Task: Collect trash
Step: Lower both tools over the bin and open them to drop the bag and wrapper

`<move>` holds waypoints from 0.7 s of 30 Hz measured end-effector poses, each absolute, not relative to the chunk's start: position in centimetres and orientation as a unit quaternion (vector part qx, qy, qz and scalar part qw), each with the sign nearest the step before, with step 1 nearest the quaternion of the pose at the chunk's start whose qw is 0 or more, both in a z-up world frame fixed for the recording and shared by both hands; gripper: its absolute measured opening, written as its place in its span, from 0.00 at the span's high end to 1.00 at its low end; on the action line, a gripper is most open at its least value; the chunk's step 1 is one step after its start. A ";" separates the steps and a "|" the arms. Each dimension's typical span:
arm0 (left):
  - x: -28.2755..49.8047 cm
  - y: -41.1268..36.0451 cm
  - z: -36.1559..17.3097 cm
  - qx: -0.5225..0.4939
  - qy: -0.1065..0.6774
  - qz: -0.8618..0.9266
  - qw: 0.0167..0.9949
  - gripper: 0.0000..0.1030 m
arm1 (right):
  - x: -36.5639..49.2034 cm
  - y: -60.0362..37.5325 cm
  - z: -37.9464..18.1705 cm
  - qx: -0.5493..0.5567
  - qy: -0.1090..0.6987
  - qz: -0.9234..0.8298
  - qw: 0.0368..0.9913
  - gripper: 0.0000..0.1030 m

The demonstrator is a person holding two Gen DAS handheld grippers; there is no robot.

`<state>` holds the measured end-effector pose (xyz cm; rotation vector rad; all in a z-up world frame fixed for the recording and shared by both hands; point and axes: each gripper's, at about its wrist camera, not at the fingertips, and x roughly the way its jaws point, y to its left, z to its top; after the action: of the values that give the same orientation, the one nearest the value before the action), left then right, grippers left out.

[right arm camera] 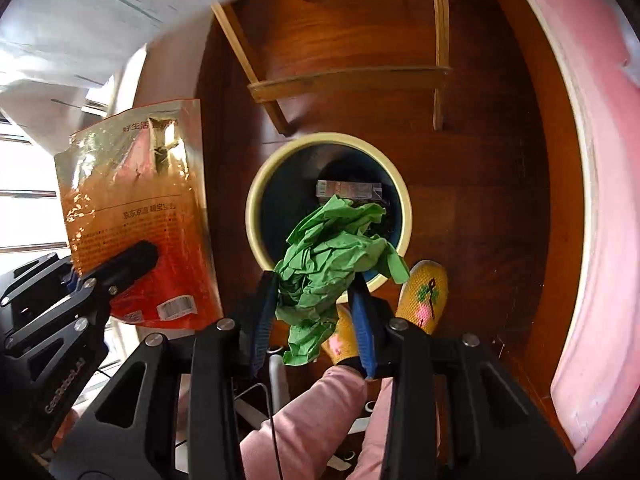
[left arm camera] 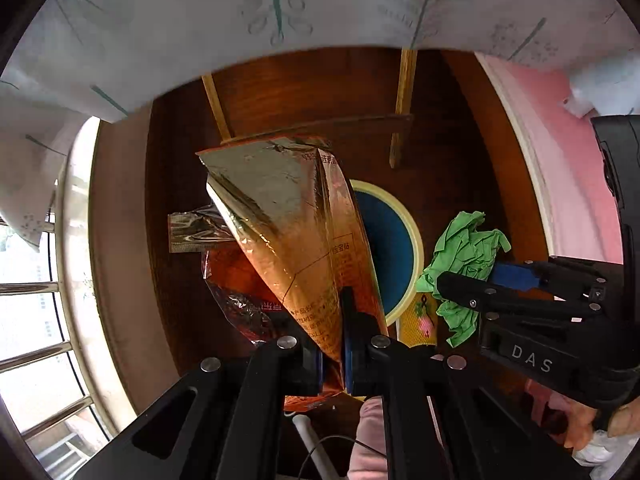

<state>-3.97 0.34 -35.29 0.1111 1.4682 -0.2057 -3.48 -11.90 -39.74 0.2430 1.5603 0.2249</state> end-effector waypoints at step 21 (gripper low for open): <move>-3.9 2.6 -45.6 0.011 0.661 -0.082 0.746 0.33 | -2.2 -11.7 -52.2 0.102 0.710 0.097 0.690 0.47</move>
<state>-3.88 2.65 -45.62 0.0244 1.4464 -0.1788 -2.22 -11.72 -52.21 0.2271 1.5882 0.2174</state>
